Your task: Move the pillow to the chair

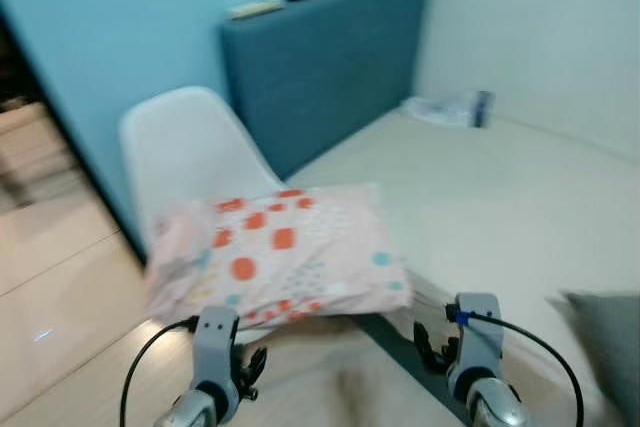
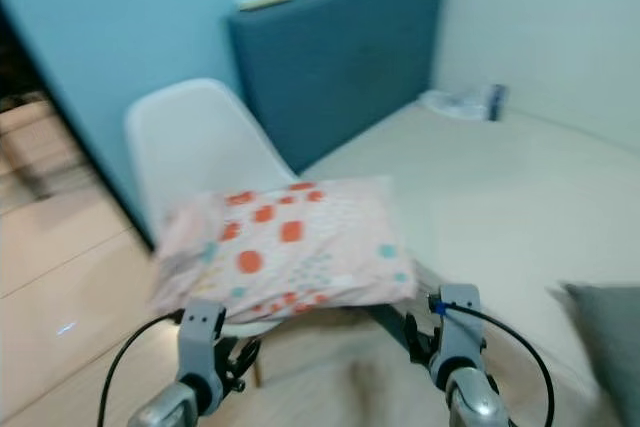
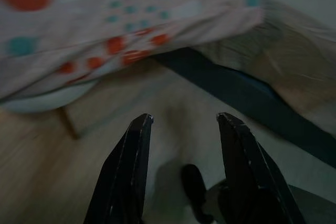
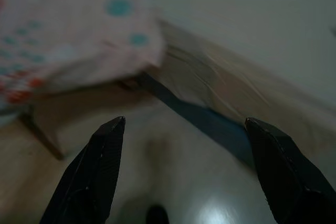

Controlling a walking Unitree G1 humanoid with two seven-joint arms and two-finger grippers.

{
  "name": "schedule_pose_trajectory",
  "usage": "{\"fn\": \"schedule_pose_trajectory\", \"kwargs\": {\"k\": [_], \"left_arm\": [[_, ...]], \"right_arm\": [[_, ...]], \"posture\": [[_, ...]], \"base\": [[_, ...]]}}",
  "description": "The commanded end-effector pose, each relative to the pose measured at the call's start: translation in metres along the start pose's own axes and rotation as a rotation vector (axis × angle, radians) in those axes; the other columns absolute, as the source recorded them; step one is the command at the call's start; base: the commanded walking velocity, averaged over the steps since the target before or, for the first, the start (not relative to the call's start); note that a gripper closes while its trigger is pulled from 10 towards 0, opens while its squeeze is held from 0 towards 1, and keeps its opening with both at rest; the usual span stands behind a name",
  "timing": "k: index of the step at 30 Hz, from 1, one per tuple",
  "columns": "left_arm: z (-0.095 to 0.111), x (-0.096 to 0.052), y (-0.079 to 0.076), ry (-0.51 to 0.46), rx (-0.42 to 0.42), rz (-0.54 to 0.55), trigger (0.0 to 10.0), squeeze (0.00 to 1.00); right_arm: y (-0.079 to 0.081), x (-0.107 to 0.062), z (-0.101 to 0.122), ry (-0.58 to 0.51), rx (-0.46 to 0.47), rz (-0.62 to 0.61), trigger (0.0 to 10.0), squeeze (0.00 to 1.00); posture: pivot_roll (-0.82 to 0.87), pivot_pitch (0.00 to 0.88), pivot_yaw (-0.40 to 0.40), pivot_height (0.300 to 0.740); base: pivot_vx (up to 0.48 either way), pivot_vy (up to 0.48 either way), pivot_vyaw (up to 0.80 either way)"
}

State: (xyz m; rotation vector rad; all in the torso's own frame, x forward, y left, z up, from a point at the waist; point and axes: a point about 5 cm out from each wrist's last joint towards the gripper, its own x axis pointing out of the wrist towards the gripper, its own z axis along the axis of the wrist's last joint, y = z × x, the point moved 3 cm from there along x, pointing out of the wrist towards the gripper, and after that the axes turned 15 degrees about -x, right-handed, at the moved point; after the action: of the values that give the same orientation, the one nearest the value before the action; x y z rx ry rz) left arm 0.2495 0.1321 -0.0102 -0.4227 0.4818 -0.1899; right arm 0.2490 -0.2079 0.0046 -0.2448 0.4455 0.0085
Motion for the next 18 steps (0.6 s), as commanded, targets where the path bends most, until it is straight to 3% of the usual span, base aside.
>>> {"fn": "schedule_pose_trajectory", "kwargs": {"k": [1, 7, 18], "left_arm": [[0.0015, -0.0025, 0.0051, -0.004, -0.022, 0.017, 10.0, 0.0], [0.0016, -0.0005, -0.0013, -0.002, 0.003, -0.007, 10.0, 0.0], [0.0036, 0.0031, 0.0021, -0.015, -0.039, 0.021, 10.0, 0.0]], "right_arm": [[0.0028, -0.0019, 0.0003, 0.001, -0.006, 0.003, 10.0, 0.0], [0.0057, -0.0013, 0.0023, 0.001, -0.021, 0.008, 10.0, 0.0], [0.0066, -0.0004, 0.0009, 0.008, -0.033, -0.006, 10.0, 0.0]], "posture": [[-0.12, 0.085, 0.057, 0.738], [-0.12, 0.076, 0.055, 0.738], [-0.13, 0.065, 0.059, 0.738]], "base": [[0.0, 0.0, -0.79], [0.0, 0.0, -0.79], [0.0, 0.0, -0.79]]}}
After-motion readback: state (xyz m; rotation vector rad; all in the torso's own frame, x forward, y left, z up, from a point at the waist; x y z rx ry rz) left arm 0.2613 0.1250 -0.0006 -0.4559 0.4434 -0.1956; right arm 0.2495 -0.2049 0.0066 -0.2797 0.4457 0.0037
